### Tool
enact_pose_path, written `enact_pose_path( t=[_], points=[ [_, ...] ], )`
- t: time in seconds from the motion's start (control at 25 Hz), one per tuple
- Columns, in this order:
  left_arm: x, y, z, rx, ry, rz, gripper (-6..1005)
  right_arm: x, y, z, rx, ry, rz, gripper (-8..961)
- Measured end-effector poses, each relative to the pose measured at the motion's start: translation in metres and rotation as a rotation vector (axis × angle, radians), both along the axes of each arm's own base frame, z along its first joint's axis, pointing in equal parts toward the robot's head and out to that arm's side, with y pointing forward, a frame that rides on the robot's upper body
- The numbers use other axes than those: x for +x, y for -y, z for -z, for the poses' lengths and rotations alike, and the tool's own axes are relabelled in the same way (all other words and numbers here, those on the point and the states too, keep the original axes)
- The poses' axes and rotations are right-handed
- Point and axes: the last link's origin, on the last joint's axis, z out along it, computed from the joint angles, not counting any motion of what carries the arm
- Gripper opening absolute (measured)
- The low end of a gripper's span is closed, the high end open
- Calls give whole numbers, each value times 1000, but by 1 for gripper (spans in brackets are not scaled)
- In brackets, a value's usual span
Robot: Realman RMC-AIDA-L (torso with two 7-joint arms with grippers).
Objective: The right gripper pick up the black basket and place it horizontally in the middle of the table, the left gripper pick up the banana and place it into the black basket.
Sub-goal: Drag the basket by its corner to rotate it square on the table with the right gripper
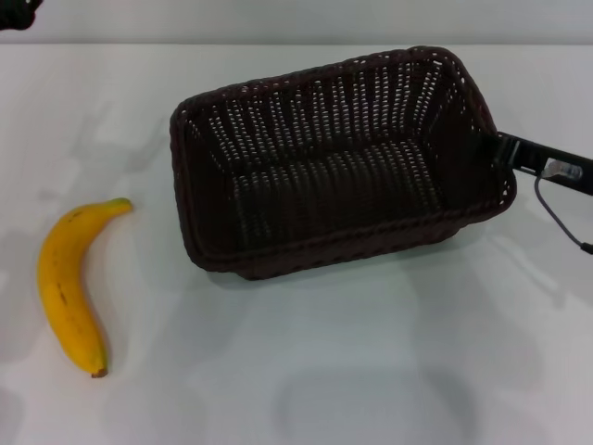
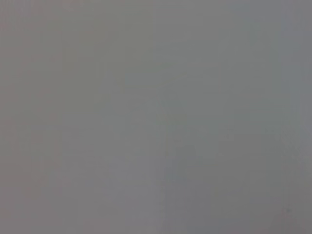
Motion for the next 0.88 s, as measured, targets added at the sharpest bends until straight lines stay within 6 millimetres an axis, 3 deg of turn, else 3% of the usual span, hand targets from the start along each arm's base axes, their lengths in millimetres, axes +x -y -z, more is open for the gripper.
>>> enact_pose_path(
  t=[0.16, 0.88],
  points=[
    [1, 1, 1, -4, -15, 9, 791, 0, 3, 3, 3, -7, 3, 221],
    [0, 0, 1, -15, 13, 5, 758, -3, 4, 4, -9, 1, -13, 286]
  ],
)
